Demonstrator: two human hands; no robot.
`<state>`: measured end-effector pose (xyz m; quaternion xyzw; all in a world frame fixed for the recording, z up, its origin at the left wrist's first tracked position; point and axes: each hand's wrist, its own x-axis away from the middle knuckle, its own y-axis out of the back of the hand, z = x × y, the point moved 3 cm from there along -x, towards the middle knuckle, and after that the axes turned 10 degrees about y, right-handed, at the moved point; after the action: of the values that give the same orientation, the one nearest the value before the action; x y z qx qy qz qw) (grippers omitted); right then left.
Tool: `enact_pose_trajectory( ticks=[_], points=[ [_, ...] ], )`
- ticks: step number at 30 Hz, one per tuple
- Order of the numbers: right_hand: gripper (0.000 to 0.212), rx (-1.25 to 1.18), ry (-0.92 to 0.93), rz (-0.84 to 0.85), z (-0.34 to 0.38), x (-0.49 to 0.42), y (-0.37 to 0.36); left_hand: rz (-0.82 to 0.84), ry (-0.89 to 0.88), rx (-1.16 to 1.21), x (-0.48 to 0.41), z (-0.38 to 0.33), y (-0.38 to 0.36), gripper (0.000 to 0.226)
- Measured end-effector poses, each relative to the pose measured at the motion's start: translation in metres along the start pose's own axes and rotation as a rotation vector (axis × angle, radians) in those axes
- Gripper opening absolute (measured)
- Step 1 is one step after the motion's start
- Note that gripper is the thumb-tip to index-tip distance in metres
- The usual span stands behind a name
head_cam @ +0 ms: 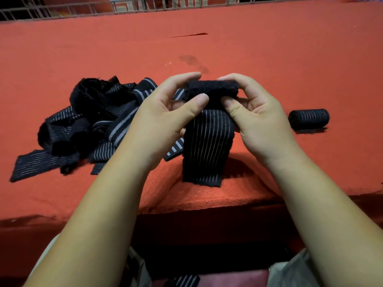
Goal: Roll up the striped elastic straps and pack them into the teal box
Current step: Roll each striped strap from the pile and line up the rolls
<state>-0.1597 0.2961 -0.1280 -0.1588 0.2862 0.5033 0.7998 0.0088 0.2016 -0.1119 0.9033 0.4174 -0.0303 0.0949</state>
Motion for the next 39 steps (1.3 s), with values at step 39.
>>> enact_pose_trajectory(
  ticks=[39],
  points=[
    [0.036, -0.014, -0.040, -0.031, -0.0039, 0.0004, 0.0018, -0.179, 0.052, -0.058, 0.0031, 0.0014, 0.0088, 0.029]
  ],
)
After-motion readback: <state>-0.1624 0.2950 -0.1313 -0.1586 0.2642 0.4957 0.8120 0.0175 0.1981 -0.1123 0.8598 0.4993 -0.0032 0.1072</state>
